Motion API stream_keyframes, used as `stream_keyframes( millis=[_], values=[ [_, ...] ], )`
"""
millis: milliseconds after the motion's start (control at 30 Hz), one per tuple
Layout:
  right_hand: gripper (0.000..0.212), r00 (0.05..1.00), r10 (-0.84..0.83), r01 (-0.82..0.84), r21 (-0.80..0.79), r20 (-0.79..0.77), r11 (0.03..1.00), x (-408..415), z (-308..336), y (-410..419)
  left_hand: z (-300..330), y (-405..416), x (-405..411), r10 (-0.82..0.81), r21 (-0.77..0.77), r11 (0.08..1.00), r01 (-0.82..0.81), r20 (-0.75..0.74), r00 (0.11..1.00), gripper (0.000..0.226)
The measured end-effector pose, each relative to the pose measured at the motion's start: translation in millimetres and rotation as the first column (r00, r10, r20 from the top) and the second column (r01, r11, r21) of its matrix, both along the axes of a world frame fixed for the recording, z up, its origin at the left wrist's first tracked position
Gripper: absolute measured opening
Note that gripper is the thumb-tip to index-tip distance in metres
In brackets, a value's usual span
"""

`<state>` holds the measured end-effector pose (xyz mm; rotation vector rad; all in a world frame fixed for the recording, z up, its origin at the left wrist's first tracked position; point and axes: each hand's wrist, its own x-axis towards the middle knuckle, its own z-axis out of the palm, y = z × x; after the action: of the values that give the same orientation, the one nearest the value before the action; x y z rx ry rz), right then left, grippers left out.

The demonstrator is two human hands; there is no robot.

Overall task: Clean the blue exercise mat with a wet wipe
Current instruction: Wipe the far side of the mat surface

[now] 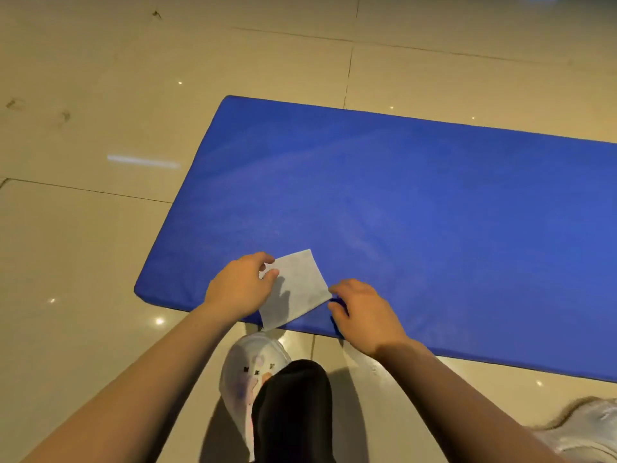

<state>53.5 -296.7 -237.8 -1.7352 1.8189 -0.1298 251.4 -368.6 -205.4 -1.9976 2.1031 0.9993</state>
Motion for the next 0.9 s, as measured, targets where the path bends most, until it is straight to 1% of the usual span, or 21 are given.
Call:
stream_keyframes(
  millis=[67, 133, 233, 267, 300, 333, 367, 400, 433, 500, 533, 600, 633, 700, 767, 833, 900],
  values=[
    [0.043, 0.99, 0.141, -0.141, 0.03, -0.005, 0.99, 24.8, -29.2, -17.0, -24.7, -1.9, 6.5, 0.129, 0.014, 0.992, -0.128, -0.046, 0.991, 0.041],
    [0.05, 0.971, 0.236, -0.236, 0.005, -0.024, 0.972, 51.6, -55.9, -33.4, -43.4, 1.8, 6.0, 0.204, -0.014, 0.978, -0.206, -0.095, 0.974, 0.042],
    [0.059, 0.967, 0.253, -0.253, -0.04, 0.006, 0.967, 74.6, -85.7, -56.9, -61.7, 6.1, -3.9, 0.218, -0.102, 0.965, -0.24, -0.187, 0.958, 0.037],
    [0.059, 0.962, 0.273, -0.274, -0.053, -0.016, 0.96, 75.8, -94.6, -62.2, -65.5, 7.4, -5.9, 0.213, -0.129, 0.961, -0.245, -0.219, 0.952, 0.036],
    [0.057, 0.958, 0.28, -0.285, -0.113, -0.056, 0.952, 74.3, -103.2, -65.2, -69.5, 8.4, -6.4, 0.199, -0.157, 0.958, -0.24, -0.236, 0.951, 0.035],
    [0.054, 0.969, 0.237, -0.246, -0.166, -0.075, 0.955, 70.0, -109.8, -65.9, -73.6, 9.5, -5.9, 0.176, -0.181, 0.958, -0.221, -0.237, 0.955, 0.035],
    [0.054, 0.985, 0.164, -0.172, -0.186, -0.061, 0.967, 62.1, -115.3, -64.4, -78.3, 10.9, -4.5, 0.152, -0.193, 0.961, -0.196, -0.223, 0.963, 0.037],
    [0.055, 0.997, 0.067, -0.073, -0.194, -0.037, 0.978, 50.6, -120.7, -60.3, -83.2, 13.9, -2.9, 0.141, -0.185, 0.966, -0.179, -0.2, 0.97, 0.038],
    [0.056, 0.999, -0.013, 0.005, -0.18, -0.045, 0.984, 35.6, -123.8, -54.7, -88.1, 18.1, -1.1, 0.145, -0.16, 0.972, -0.175, -0.184, 0.972, 0.041],
    [0.06, 0.979, -0.157, 0.133, -0.174, -0.132, 0.976, -5.3, -123.6, -39.4, -95.0, 26.3, -2.3, 0.124, -0.12, 0.982, -0.145, -0.169, 0.978, 0.048],
    [0.063, 0.961, -0.216, 0.187, -0.176, -0.169, 0.967, -29.4, -125.4, -29.3, -96.6, 30.1, -5.8, 0.086, -0.122, 0.987, -0.105, -0.152, 0.985, 0.056],
    [0.067, 0.92, -0.323, 0.29, -0.168, -0.221, 0.942, -81.8, -123.9, -3.1, -104.5, 36.4, -12.4, -0.023, -0.169, 0.986, 0.007, -0.098, 0.995, 0.067],
    [0.069, 0.898, -0.36, 0.327, -0.163, -0.253, 0.931, -108.0, -124.0, 14.7, -109.4, 38.7, -15.3, -0.073, -0.19, 0.98, 0.058, -0.071, 0.995, 0.066],
    [0.072, 0.868, -0.381, 0.354, -0.142, -0.319, 0.924, -156.8, -124.6, 54.6, -114.7, 40.8, -21.8, -0.14, -0.219, 0.967, 0.134, -0.014, 0.99, 0.062],
    [0.074, 0.862, -0.362, 0.346, -0.108, -0.355, 0.932, -187.2, -123.5, 88.0, -118.2, 41.3, -27.6, -0.17, -0.235, 0.955, 0.178, 0.053, 0.984, 0.061],
    [0.074, 0.841, -0.369, 0.364, -0.09, -0.395, 0.927, -186.8, -124.4, 98.7, -119.8, 43.1, -30.9, -0.185, -0.236, 0.95, 0.207, 0.112, 0.976, 0.061],
    [0.07, 0.838, -0.372, 0.351, -0.127, -0.4, 0.928, -159.9, -127.7, 88.5, -120.0, 45.0, -33.0, -0.191, -0.246, 0.943, 0.224, 0.152, 0.97, 0.059]
  ],
)
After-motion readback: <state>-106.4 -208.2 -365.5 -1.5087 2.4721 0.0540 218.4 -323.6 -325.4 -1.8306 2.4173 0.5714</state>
